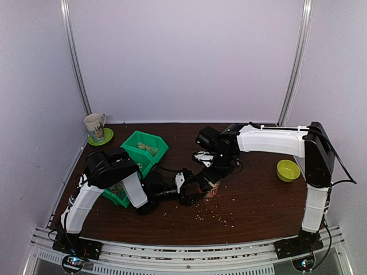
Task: Pack the candies
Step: Place the box lid on the packing box, then screw the box lid onto the packing box.
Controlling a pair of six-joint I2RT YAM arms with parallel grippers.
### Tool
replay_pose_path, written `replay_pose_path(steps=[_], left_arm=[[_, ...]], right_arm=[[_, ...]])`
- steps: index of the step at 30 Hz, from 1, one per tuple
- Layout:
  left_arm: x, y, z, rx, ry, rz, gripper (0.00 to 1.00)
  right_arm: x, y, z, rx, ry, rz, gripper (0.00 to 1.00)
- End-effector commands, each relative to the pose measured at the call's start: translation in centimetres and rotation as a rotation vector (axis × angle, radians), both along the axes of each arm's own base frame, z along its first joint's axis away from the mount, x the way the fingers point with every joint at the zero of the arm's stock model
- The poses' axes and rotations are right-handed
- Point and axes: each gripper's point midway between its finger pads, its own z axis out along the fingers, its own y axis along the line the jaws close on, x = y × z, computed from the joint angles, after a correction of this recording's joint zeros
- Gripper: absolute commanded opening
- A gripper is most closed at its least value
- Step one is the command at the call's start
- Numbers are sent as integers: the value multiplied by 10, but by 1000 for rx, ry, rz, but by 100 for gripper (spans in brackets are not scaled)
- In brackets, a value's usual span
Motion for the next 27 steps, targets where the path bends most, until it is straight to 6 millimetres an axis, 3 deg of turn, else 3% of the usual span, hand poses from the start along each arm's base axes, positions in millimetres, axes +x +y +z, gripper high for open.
replay_pose_path(steps=[1, 6, 12, 16, 18, 22, 27], left_arm=[[3, 17, -71, 190, 92, 45, 79], [3, 17, -71, 190, 93, 45, 79], [2, 17, -71, 191, 93, 43, 79], [2, 17, -71, 191, 93, 41, 79], [3, 16, -71, 189, 93, 40, 79], [2, 16, -70, 187, 90, 38, 79], [2, 15, -69, 184, 89, 33, 79]], right_arm=[[-9, -9, 18, 3, -20, 15, 100], [-13, -24, 23, -12, -26, 15, 99], [7, -59, 59, -38, -171, -92, 99], [26, -71, 86, -5, -259, -157, 99], [31, -61, 96, 93, -271, -163, 100], [33, -22, 104, 394, -219, -113, 99], [45, 1, 89, 505, -150, -58, 100]])
